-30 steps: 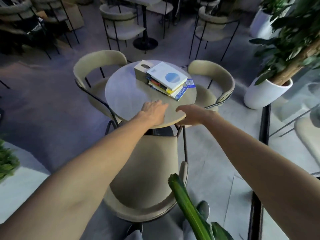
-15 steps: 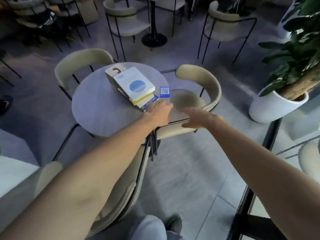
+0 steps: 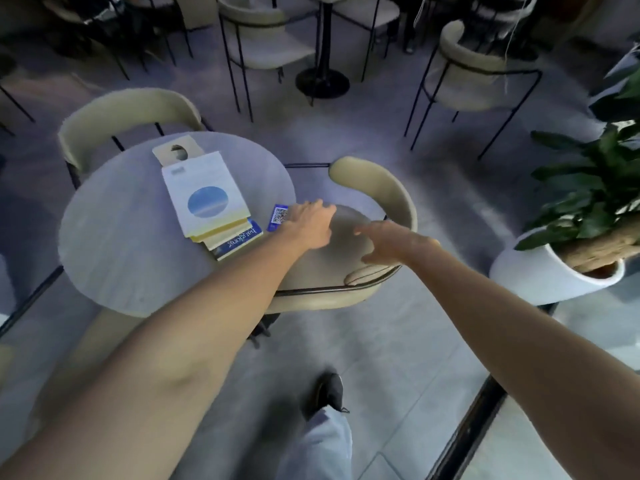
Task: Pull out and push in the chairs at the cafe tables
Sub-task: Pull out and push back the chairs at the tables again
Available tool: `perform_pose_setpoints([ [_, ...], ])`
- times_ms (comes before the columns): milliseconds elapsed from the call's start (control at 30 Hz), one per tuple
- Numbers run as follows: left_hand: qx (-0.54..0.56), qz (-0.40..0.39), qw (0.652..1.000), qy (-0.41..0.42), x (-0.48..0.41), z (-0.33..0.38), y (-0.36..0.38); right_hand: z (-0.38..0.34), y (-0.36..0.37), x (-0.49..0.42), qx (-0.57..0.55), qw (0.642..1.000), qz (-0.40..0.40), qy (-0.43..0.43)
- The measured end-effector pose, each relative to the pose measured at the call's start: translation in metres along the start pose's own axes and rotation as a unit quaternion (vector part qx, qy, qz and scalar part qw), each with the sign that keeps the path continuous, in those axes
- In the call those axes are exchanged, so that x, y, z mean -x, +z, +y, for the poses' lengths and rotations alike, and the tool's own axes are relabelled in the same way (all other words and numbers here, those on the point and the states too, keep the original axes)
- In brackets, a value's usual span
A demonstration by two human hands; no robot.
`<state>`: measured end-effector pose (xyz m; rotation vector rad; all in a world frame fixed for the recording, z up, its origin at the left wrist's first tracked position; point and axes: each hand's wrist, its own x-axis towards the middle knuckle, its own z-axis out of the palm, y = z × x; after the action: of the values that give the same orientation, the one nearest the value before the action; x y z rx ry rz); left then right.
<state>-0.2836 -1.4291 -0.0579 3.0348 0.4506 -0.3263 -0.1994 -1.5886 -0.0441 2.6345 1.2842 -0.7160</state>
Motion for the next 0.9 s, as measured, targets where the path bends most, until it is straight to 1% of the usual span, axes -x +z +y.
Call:
perform_pose_setpoints([
  [100, 0.016, 0.001, 1.0, -0.019, -0.038, 0.018, -0.002, 0.037, -0.019, -0.023, 0.016, 1.0, -0.008, -0.008],
  [267, 0.015, -0.002, 0.998, -0.069, -0.08, 0.04, -0.007, 0.089, -0.049, -0.057, 0.055, 0.997, -0.029, -0.052],
  [367, 0.024, -0.015, 0.993, -0.115, -0.096, 0.049, -0.006, 0.113, -0.063, -0.081, 0.083, 0.992, -0.035, -0.088],
  [467, 0.03, -0.014, 0.984, -0.177, -0.107, 0.063, 0.0, 0.129, -0.074, -0.106, 0.122, 0.982, -0.031, -0.143],
  [600, 0.046, -0.027, 0.96, -0.275, -0.114, 0.096, 0.009, 0.144, -0.079, -0.13, 0.169, 0.957, -0.027, -0.232],
  [733, 0.086, -0.03, 0.937, -0.339, -0.118, 0.125, 0.019, 0.157, -0.078, -0.142, 0.234, 0.92, -0.023, -0.315],
  [800, 0.103, -0.041, 0.92, -0.376, -0.118, 0.131, 0.027, 0.163, -0.08, -0.152, 0.249, 0.904, -0.027, -0.345],
  [900, 0.145, -0.056, 0.885, -0.438, -0.12, 0.134, 0.031, 0.164, -0.088, -0.179, 0.263, 0.884, -0.042, -0.383],
])
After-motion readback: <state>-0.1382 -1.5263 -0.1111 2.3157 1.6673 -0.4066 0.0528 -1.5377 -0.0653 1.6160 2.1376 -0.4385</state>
